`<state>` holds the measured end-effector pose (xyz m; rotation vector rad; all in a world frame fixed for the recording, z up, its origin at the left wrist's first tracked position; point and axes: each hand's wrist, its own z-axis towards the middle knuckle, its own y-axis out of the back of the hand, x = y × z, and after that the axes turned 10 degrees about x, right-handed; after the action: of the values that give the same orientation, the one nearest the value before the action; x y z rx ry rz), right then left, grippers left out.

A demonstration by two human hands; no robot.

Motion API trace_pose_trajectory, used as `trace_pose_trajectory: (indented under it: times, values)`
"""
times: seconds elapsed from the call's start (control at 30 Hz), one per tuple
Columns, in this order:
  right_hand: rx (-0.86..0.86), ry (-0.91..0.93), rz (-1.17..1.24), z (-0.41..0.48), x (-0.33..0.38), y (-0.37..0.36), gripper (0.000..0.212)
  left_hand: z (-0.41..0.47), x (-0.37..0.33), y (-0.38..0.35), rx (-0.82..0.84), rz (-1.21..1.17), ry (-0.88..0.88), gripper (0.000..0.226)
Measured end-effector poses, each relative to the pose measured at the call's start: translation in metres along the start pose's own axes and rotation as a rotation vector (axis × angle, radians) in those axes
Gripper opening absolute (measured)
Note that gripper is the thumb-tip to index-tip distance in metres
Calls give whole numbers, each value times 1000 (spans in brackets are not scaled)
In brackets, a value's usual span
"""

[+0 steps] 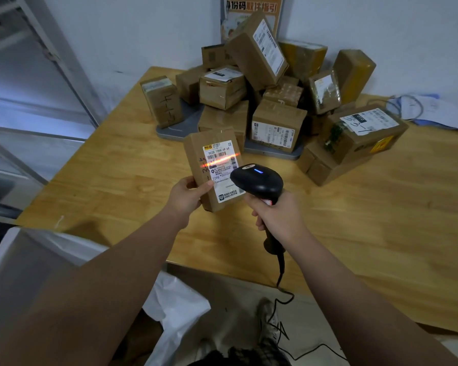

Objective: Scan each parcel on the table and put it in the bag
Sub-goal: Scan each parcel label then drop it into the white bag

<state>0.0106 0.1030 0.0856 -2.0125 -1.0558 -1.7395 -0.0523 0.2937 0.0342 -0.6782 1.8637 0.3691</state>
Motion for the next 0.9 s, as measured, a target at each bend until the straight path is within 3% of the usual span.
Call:
trace_pose_trajectory:
  times: [0.1,0.3,0.67,0.77,0.9]
  values:
    - [29,1,2,2,-1,-4,15,-15,2,1,-24,-13,-12,38]
    - [222,26,7,10,-7,-41,3,-63,25,27,-187,-58,-42,42]
    - [704,-73,-169,-13,-36,-155,36,-184,133,102,-687,-361,137,36]
    - [795,-100,-260,-16,-41,-190,28,-208,163,126,-703,-362,217,42]
    - [860,-94,-383,-14,-54,-237,29,-215,184,153,-638,-340,272,17]
